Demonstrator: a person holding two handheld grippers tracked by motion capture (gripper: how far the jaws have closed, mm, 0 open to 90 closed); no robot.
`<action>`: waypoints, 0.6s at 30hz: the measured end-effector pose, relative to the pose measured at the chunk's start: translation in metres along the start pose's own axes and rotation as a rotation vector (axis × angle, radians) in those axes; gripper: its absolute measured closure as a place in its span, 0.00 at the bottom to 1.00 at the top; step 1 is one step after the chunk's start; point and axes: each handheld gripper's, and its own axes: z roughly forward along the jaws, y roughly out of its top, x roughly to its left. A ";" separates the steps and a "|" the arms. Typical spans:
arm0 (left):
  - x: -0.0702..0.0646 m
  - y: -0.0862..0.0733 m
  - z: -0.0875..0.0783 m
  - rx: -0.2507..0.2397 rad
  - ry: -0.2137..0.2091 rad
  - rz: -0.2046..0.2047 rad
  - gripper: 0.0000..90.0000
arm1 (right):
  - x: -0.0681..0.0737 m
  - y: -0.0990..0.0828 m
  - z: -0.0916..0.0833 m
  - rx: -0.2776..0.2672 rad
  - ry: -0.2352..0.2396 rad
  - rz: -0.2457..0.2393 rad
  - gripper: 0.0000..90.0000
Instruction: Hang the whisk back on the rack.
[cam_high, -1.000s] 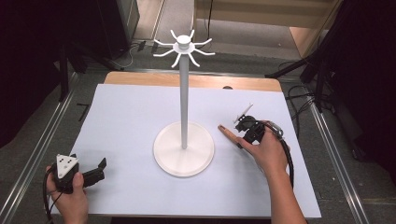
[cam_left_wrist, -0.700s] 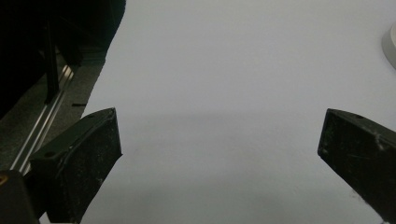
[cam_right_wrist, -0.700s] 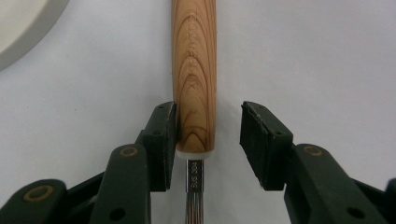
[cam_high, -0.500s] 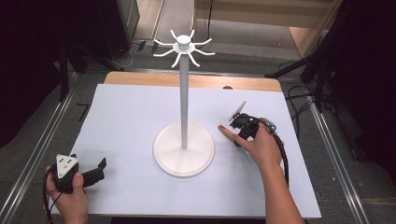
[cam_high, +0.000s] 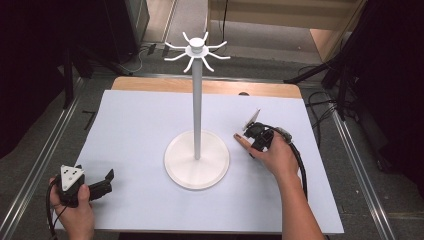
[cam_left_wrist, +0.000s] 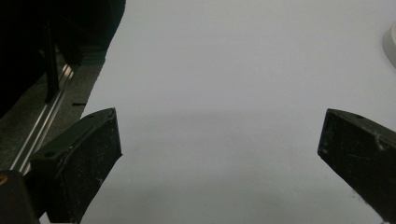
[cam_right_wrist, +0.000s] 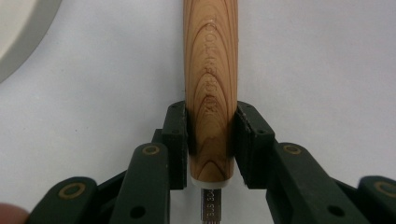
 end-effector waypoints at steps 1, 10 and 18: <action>0.000 0.000 0.000 0.000 0.001 -0.001 0.00 | 0.000 -0.001 0.000 -0.008 -0.002 -0.007 0.78; 0.000 0.000 0.001 0.003 0.003 0.002 0.00 | -0.003 -0.017 -0.017 -0.172 -0.013 0.030 0.78; -0.001 0.000 0.000 0.005 0.006 0.003 0.00 | 0.003 -0.028 -0.048 -0.358 0.019 0.039 0.78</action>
